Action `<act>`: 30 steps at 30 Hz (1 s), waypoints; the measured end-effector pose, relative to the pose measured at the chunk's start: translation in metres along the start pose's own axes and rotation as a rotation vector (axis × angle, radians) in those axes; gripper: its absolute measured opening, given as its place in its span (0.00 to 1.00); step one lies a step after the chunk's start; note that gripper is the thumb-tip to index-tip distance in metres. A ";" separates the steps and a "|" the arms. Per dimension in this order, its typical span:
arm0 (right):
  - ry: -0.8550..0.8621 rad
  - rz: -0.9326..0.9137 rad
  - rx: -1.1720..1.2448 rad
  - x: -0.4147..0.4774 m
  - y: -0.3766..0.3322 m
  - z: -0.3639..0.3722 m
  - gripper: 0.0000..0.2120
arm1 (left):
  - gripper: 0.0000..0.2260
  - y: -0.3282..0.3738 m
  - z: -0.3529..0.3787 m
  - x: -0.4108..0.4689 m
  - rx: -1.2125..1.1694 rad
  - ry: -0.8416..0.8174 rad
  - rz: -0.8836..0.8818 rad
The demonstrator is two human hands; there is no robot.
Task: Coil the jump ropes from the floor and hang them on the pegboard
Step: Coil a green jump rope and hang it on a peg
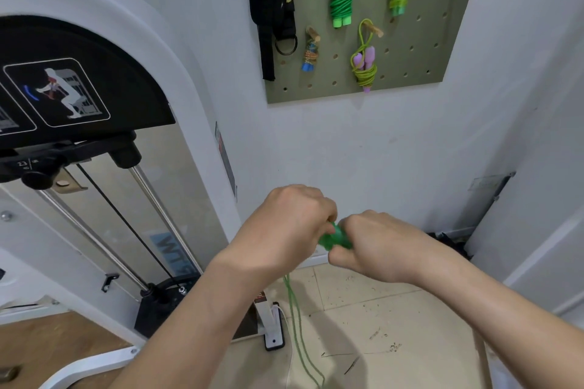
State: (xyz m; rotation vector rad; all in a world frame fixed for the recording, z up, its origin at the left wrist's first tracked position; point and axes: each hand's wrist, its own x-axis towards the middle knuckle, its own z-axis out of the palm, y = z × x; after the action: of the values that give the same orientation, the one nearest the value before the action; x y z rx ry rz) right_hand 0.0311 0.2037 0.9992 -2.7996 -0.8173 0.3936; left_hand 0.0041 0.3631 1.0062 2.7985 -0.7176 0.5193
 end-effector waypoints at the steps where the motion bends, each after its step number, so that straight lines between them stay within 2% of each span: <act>1: -0.029 -0.023 -0.019 -0.002 -0.002 -0.002 0.15 | 0.04 -0.002 -0.002 0.002 -0.084 0.008 -0.026; 4: -0.052 -0.068 0.025 -0.010 -0.001 -0.013 0.16 | 0.03 -0.006 -0.009 0.008 -0.472 0.023 -0.280; 6: -0.052 -0.106 0.093 -0.013 0.002 -0.018 0.16 | 0.05 -0.011 -0.011 0.011 -0.698 -0.015 -0.394; 10: -0.058 -0.214 0.248 -0.021 -0.001 -0.025 0.15 | 0.04 -0.023 -0.010 0.011 -1.055 -0.227 -0.386; 12: -0.063 -0.262 0.344 -0.025 -0.002 -0.028 0.15 | 0.12 -0.024 -0.004 0.010 -1.327 -0.301 -0.363; 13: -0.061 -0.288 0.411 -0.026 -0.002 -0.030 0.17 | 0.14 -0.020 0.000 0.010 -1.460 -0.296 -0.381; 15: -0.020 -0.327 0.586 -0.024 0.000 -0.032 0.22 | 0.10 -0.012 0.010 0.012 -1.601 -0.209 -0.469; 17: 0.079 -0.302 0.791 -0.019 0.004 -0.031 0.28 | 0.13 -0.002 0.021 0.015 -1.610 -0.093 -0.585; 20: 0.225 -0.158 0.969 -0.011 0.006 -0.021 0.35 | 0.22 0.012 0.032 0.016 -1.586 0.053 -0.626; 22: 0.283 -0.049 1.062 -0.006 0.004 -0.011 0.31 | 0.22 0.016 0.038 0.015 -1.484 0.170 -0.666; 24: 0.343 0.043 1.145 -0.002 0.003 -0.005 0.26 | 0.16 0.021 0.046 0.012 -1.333 0.232 -0.691; 27: 0.432 0.160 1.224 0.007 0.007 -0.003 0.22 | 0.12 0.030 0.057 0.002 -1.103 0.216 -0.652; 30: 0.486 0.200 1.102 0.015 0.013 0.002 0.22 | 0.11 0.031 0.055 -0.009 -0.824 0.192 -0.552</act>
State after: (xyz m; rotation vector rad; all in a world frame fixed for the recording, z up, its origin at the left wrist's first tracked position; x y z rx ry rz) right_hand 0.0486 0.2014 0.9913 -1.7940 -0.1061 0.1041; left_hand -0.0026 0.3250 0.9554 1.9964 -0.0525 0.2816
